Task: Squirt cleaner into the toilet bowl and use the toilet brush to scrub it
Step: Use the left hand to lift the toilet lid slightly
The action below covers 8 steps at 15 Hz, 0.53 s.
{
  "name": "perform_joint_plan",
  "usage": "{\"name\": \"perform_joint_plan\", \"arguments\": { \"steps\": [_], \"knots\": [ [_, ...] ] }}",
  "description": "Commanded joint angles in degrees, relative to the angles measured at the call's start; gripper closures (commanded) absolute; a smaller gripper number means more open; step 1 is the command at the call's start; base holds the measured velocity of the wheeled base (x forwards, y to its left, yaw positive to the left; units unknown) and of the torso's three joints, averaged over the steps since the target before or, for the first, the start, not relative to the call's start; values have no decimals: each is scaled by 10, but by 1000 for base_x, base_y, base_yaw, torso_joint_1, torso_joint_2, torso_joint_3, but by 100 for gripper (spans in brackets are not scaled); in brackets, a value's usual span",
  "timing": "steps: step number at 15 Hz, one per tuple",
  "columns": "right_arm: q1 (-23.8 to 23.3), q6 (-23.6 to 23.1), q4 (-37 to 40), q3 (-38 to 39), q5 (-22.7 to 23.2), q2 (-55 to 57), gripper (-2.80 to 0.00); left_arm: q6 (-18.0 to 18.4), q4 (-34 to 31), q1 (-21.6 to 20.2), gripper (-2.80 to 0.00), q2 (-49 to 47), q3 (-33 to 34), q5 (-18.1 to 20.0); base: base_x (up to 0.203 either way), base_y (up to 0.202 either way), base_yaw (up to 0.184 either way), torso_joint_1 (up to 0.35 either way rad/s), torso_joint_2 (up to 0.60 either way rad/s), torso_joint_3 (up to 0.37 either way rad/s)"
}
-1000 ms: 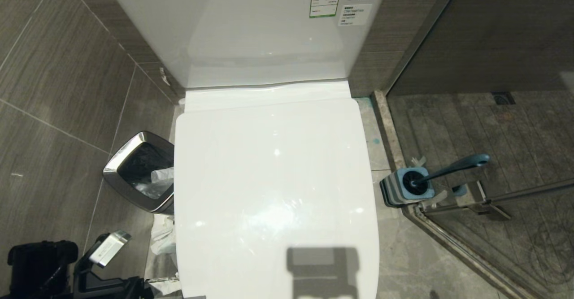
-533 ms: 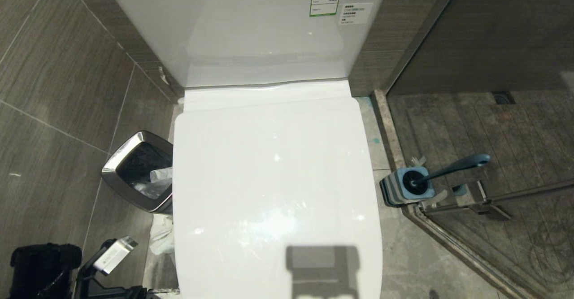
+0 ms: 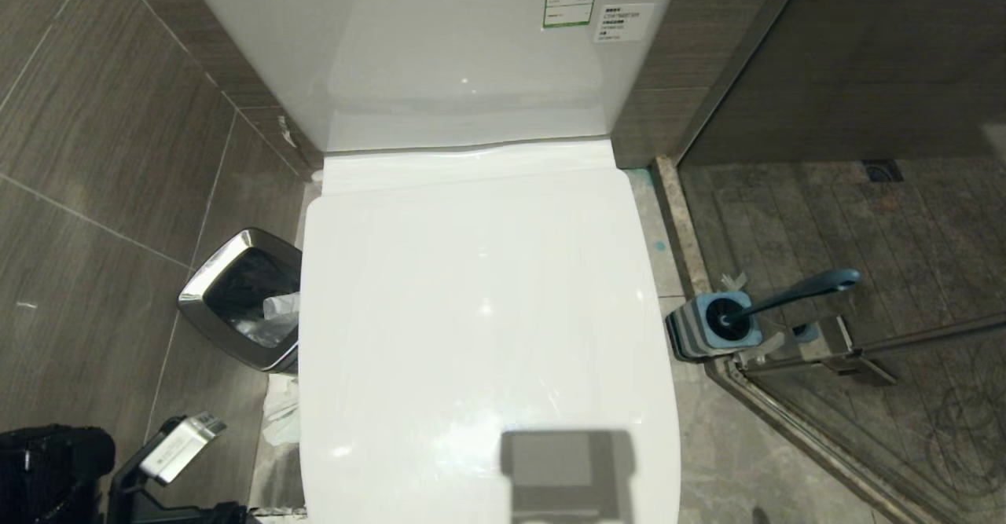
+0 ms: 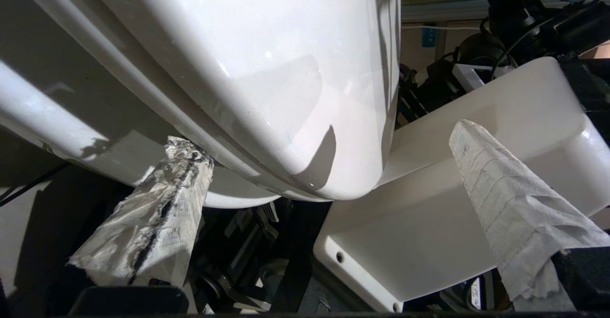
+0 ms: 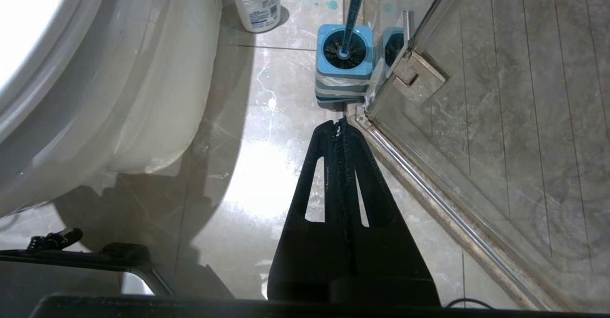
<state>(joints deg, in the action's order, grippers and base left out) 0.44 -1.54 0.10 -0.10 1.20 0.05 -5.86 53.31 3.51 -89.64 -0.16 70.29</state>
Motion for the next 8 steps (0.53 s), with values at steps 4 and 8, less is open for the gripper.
{"name": "perform_joint_plan", "arguments": {
  "steps": [4, 8],
  "knots": [
    [1, 0, 1, 0, 0, 0, 0, -11, 8, 18, -280, 30, 0, 4, 0, 0, 0, 0, 0, 0],
    [1, 0, 0, 0, 0, 0, 0, -12, 8, 18, -280, 57, -3, 1, 0, 0, 0, 0, 0, 0]
  ]
}}
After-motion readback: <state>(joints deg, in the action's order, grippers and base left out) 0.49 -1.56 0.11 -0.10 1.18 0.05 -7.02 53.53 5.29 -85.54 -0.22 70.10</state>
